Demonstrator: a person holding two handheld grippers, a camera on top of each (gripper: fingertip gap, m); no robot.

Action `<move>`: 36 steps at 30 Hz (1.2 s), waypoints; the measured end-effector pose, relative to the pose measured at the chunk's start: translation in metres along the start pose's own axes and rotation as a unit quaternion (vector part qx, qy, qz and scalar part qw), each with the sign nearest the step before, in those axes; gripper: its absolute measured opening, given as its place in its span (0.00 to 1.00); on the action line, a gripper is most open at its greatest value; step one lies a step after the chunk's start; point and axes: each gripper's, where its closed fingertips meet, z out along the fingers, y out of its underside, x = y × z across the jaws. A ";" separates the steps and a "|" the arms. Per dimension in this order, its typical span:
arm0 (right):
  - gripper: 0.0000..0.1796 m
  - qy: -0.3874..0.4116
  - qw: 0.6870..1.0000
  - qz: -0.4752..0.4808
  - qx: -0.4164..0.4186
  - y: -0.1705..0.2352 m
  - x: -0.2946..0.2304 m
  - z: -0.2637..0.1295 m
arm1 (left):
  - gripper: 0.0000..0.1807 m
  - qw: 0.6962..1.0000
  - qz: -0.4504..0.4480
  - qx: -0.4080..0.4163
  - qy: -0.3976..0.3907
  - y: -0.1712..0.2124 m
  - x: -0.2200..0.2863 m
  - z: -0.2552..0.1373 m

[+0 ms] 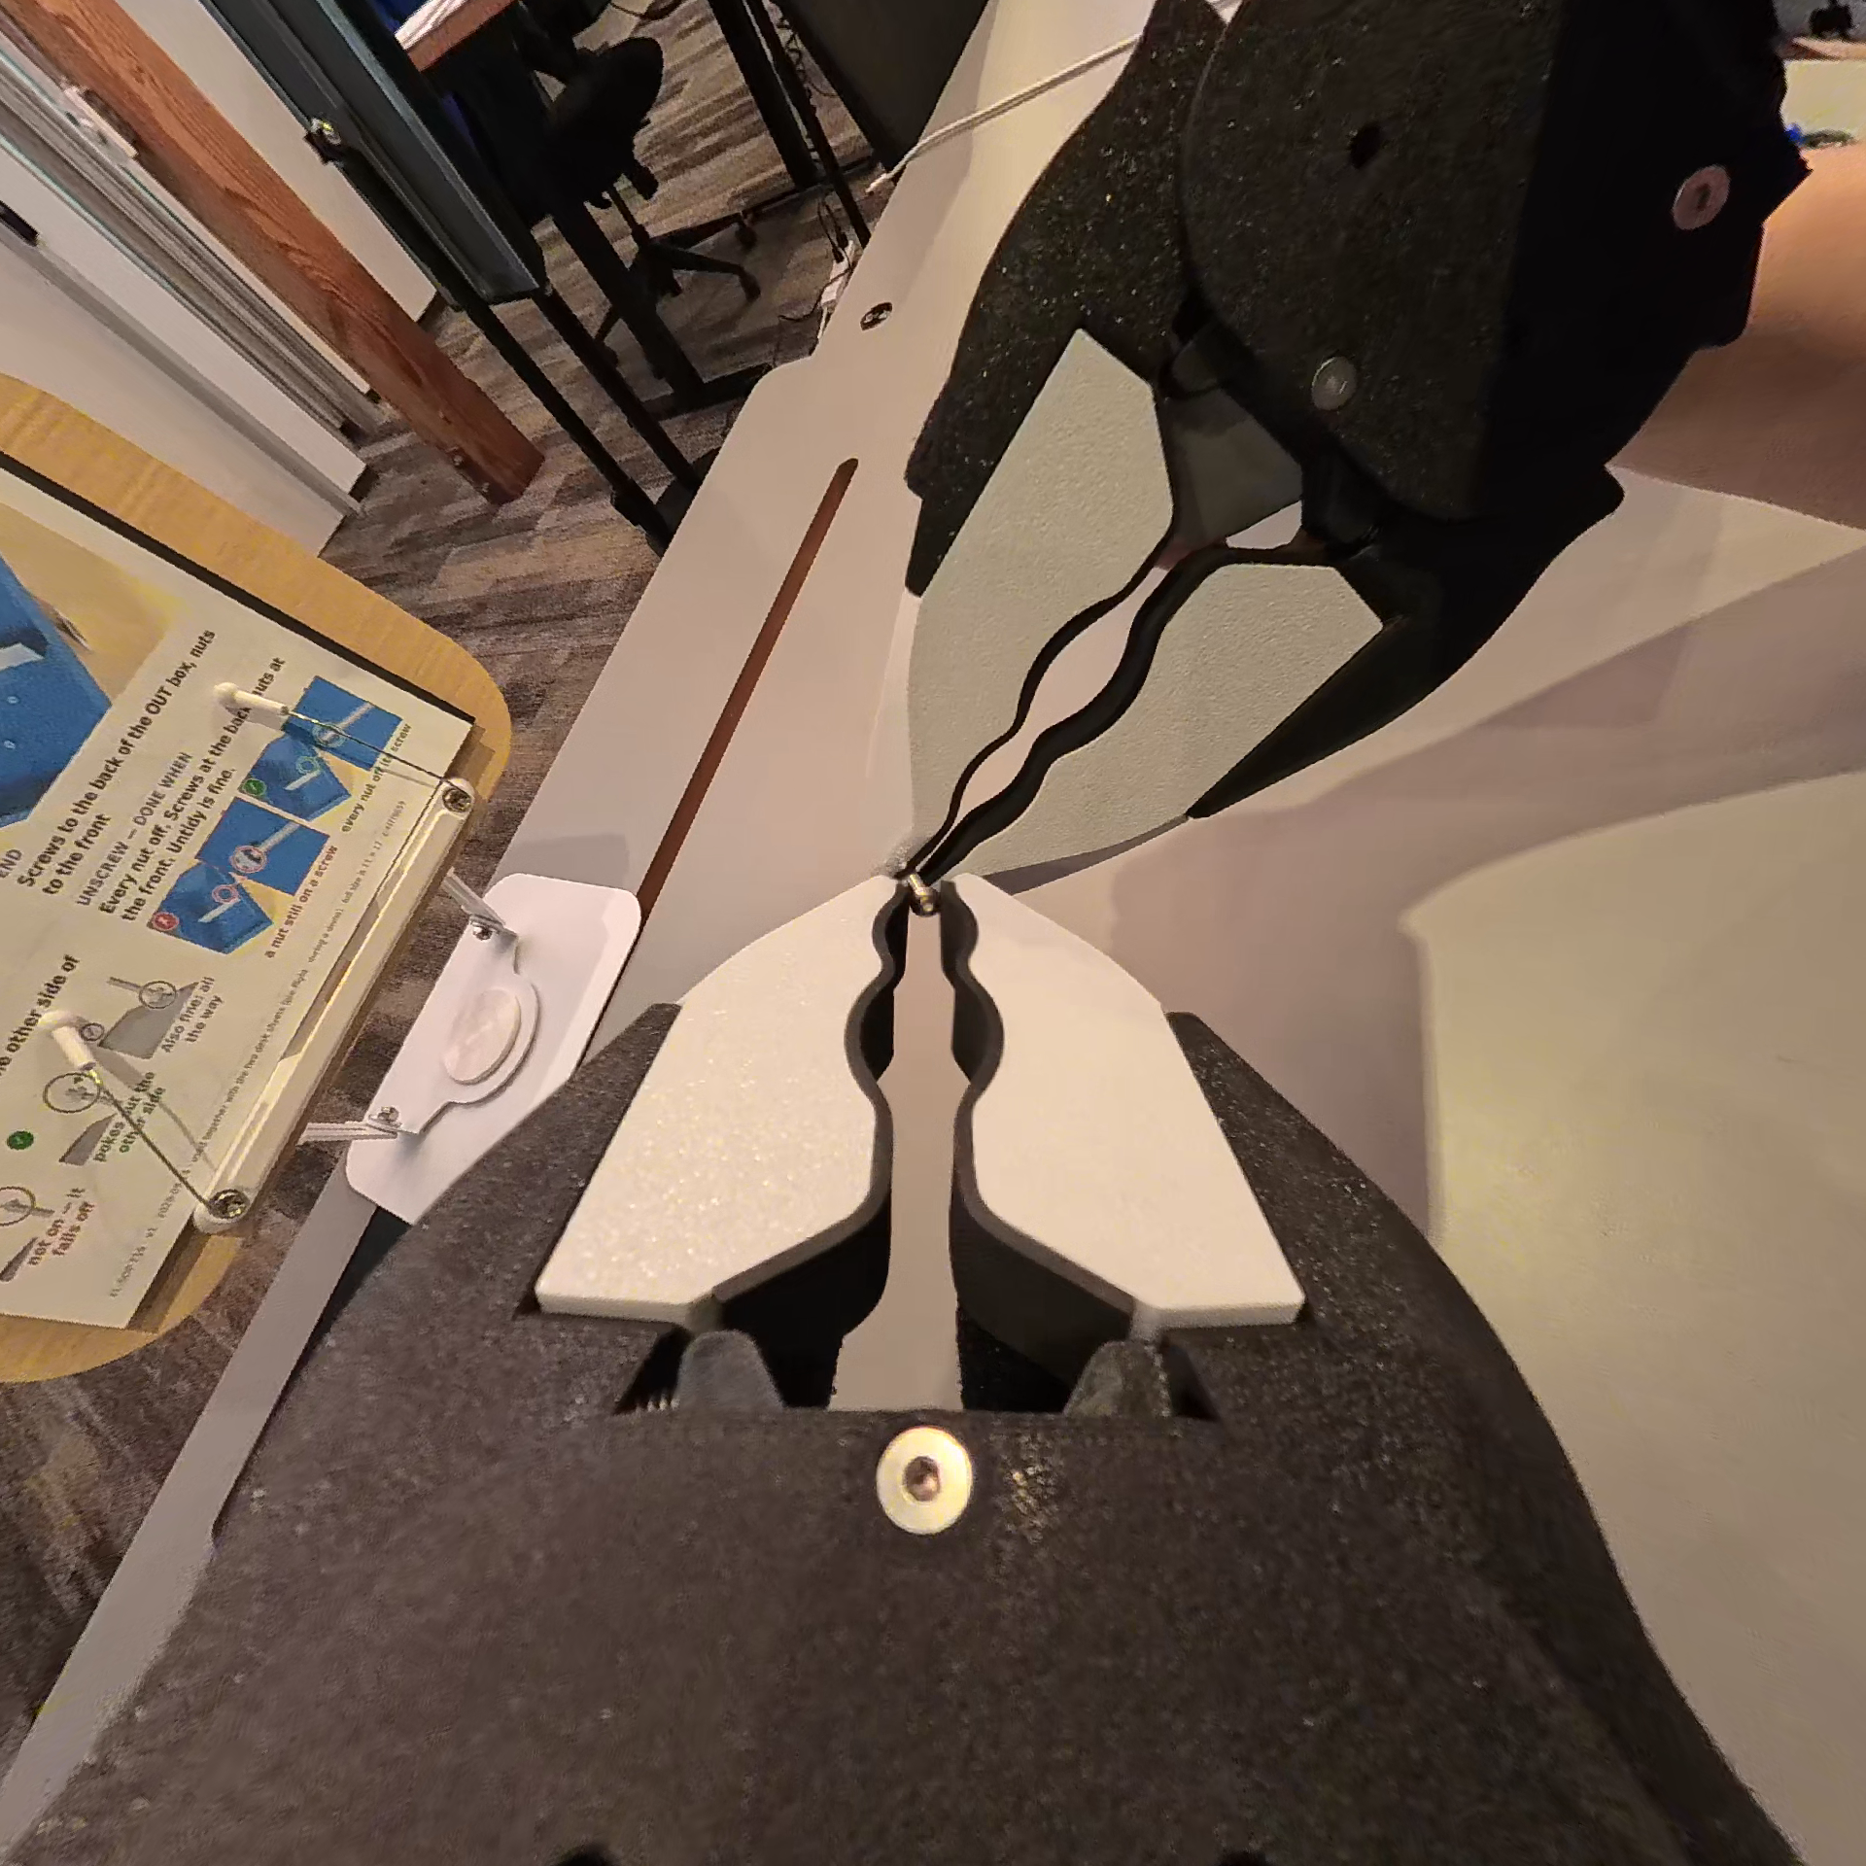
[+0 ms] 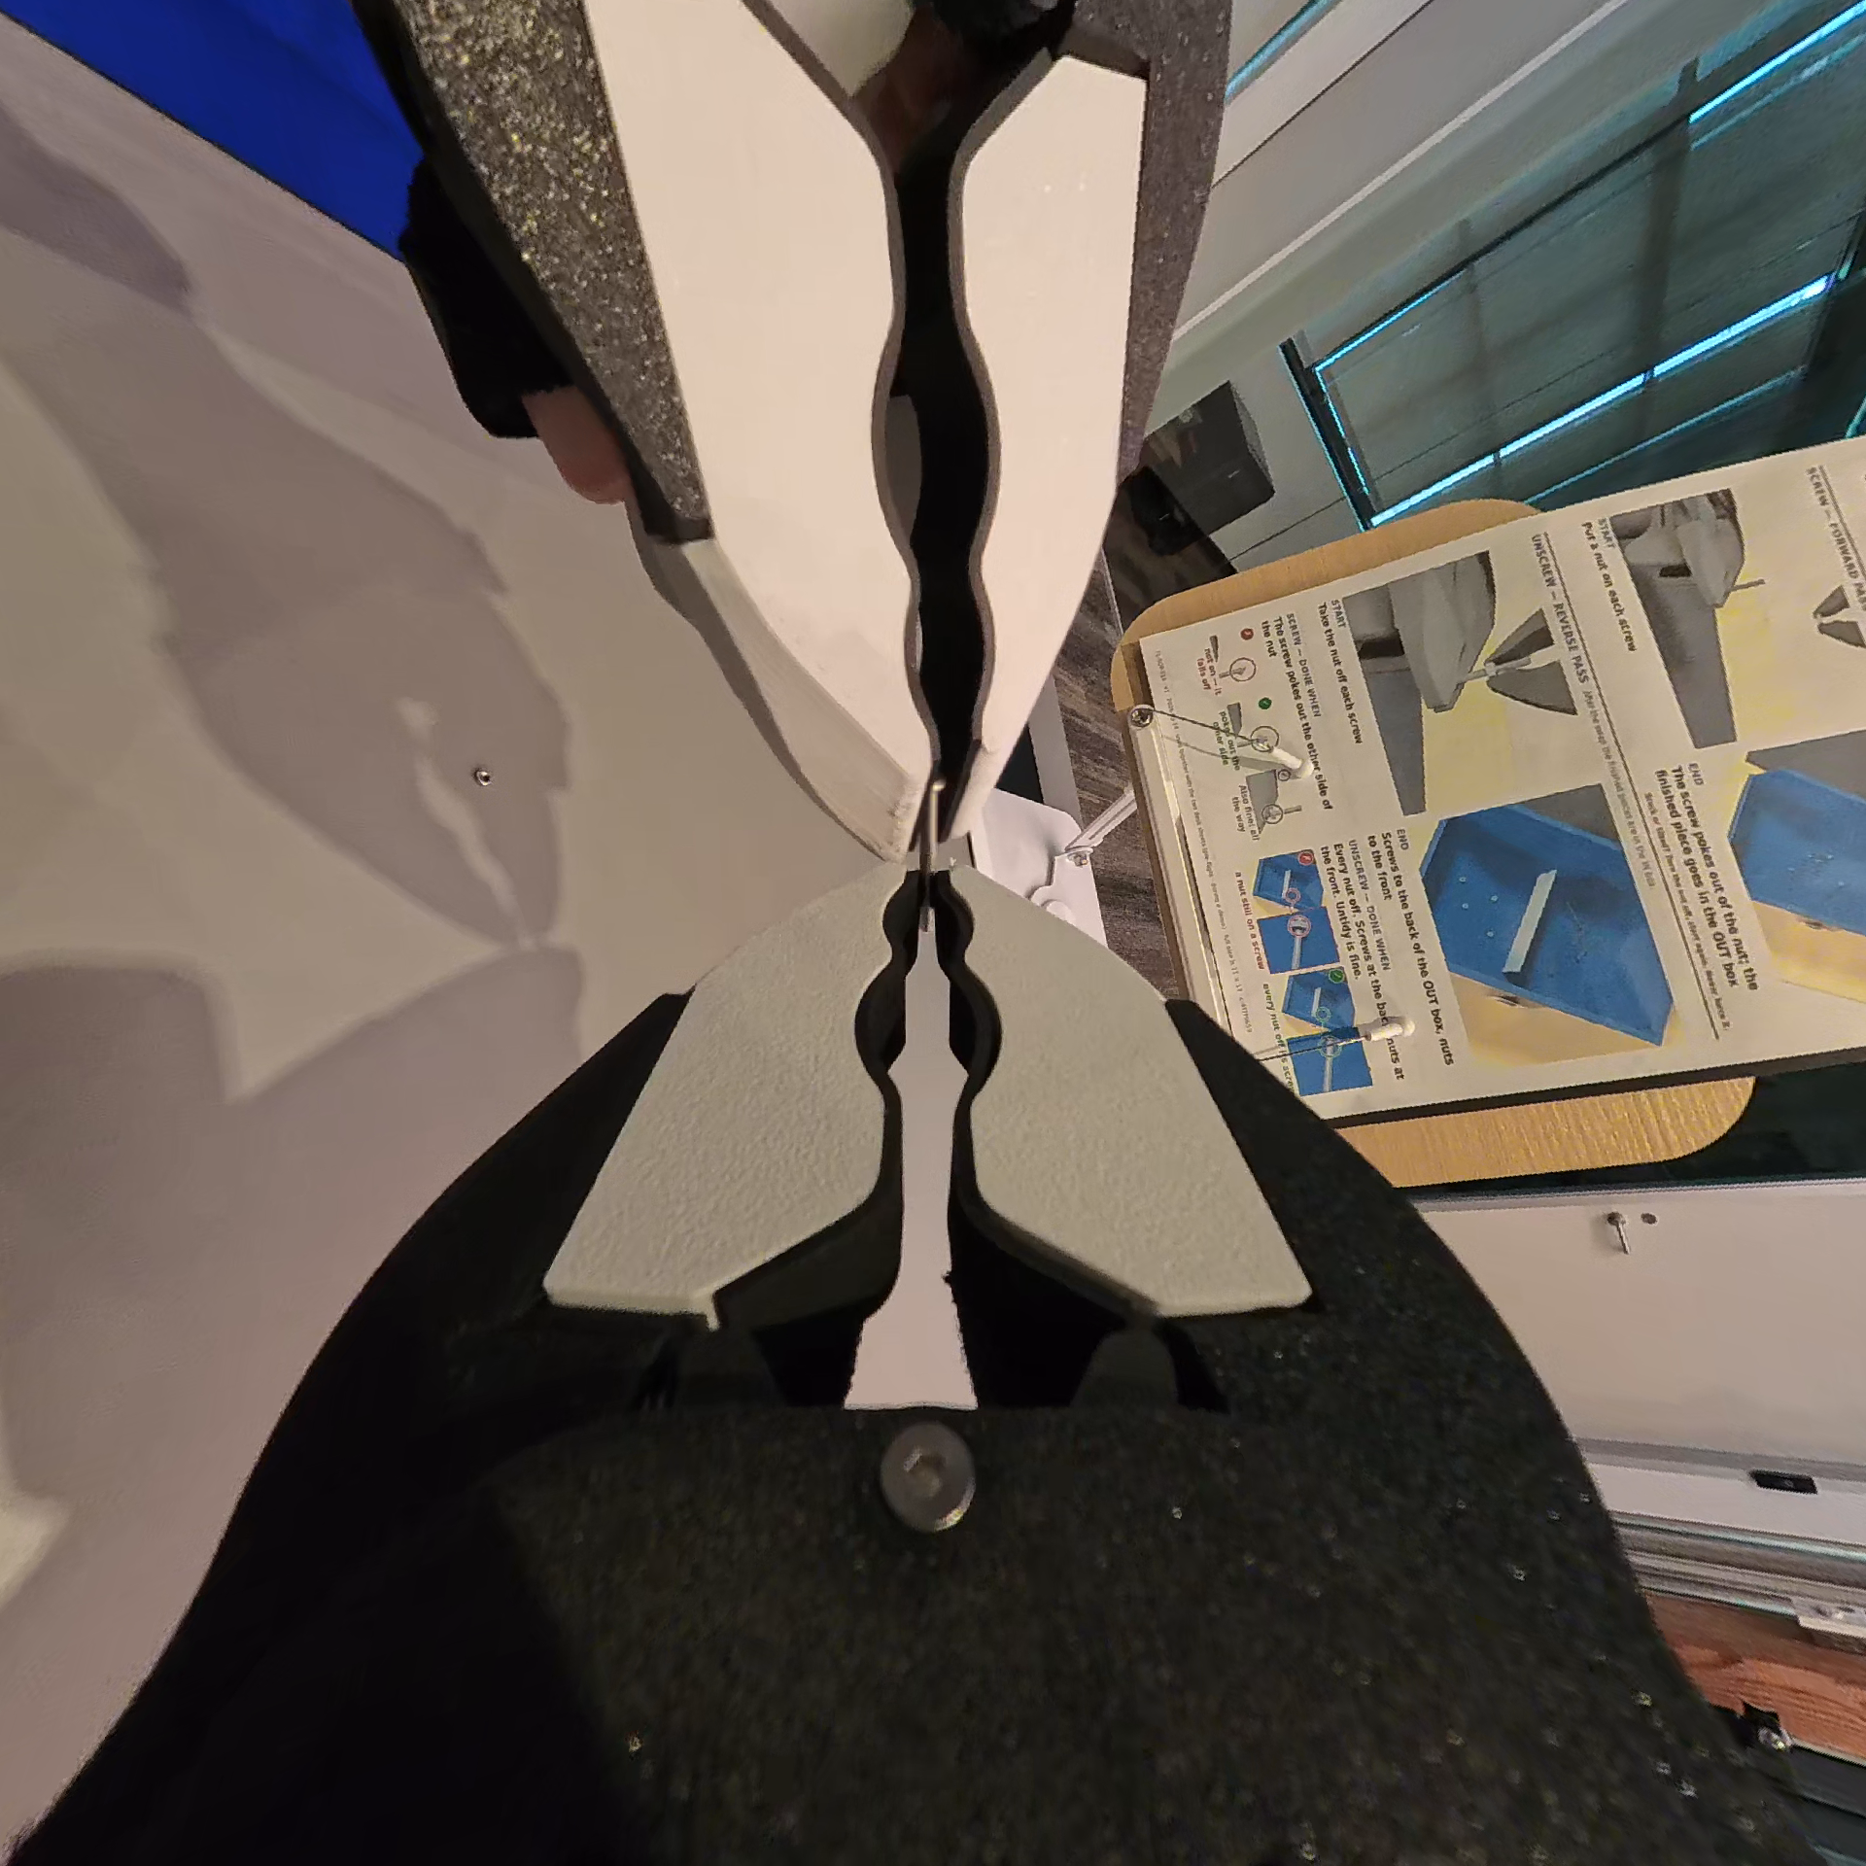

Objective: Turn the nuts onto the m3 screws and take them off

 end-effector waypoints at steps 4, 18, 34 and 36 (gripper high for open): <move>0.01 -0.001 1.000 -0.005 -0.006 0.001 0.000 0.001 | 0.03 1.000 0.006 -0.003 -0.003 0.001 0.000 0.000; 0.08 0.033 0.999 0.033 0.007 0.003 0.012 -0.001 | 0.02 0.999 0.010 0.005 -0.033 -0.003 -0.011 -0.005; 0.10 -0.064 0.684 0.691 0.225 0.013 0.032 0.018 | 0.02 0.980 -0.017 0.081 -0.180 0.018 -0.041 -0.019; 0.11 -0.073 0.655 0.716 0.230 0.009 0.030 0.023 | 0.02 0.976 -0.015 0.093 -0.198 0.018 -0.044 -0.019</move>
